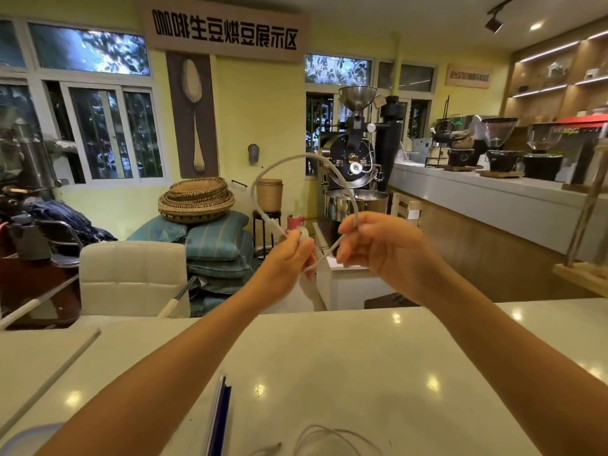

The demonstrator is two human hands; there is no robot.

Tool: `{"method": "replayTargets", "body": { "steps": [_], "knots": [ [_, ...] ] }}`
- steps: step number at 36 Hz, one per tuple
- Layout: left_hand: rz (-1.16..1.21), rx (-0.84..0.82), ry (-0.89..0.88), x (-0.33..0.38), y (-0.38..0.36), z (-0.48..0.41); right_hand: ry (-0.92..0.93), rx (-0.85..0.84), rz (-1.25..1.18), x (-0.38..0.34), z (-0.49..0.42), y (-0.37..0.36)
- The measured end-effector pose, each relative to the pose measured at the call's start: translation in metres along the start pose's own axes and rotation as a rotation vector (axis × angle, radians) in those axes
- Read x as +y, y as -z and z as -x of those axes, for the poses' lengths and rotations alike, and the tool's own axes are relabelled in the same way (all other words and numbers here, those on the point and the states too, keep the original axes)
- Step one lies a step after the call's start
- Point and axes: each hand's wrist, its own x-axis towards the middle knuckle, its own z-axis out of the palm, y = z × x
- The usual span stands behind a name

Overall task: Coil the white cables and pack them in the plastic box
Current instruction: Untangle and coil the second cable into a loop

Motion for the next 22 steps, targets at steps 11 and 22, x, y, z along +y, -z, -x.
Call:
{"method": "replayTargets", "body": {
  "steps": [11, 22],
  "knots": [
    [0.181, -0.158, -0.024, 0.014, -0.023, 0.036, -0.104, 0.298, 0.069, 0.004, -0.034, 0.002],
    [0.26, -0.159, 0.025, 0.029, -0.018, 0.04, -0.329, 0.498, -0.186, 0.033, -0.047, -0.002]
  ]
}}
